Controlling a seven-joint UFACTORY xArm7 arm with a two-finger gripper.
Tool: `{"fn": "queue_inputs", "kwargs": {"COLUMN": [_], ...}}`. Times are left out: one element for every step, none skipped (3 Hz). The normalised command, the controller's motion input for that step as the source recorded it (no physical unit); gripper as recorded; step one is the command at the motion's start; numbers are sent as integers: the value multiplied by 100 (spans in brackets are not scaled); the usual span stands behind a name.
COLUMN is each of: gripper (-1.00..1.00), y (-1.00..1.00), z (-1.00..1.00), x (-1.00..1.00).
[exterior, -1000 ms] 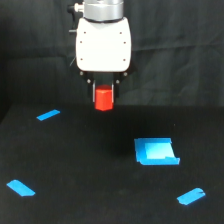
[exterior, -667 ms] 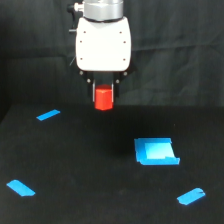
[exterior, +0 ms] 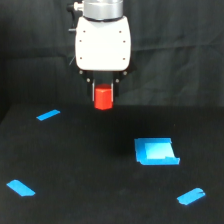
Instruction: Pick up the red object from the table
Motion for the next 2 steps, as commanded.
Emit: {"fn": "queue_inputs", "kwargs": {"gripper": [-98, -98], "y": [-1, -1], "z": [5, 5], "x": [-1, -1]}}
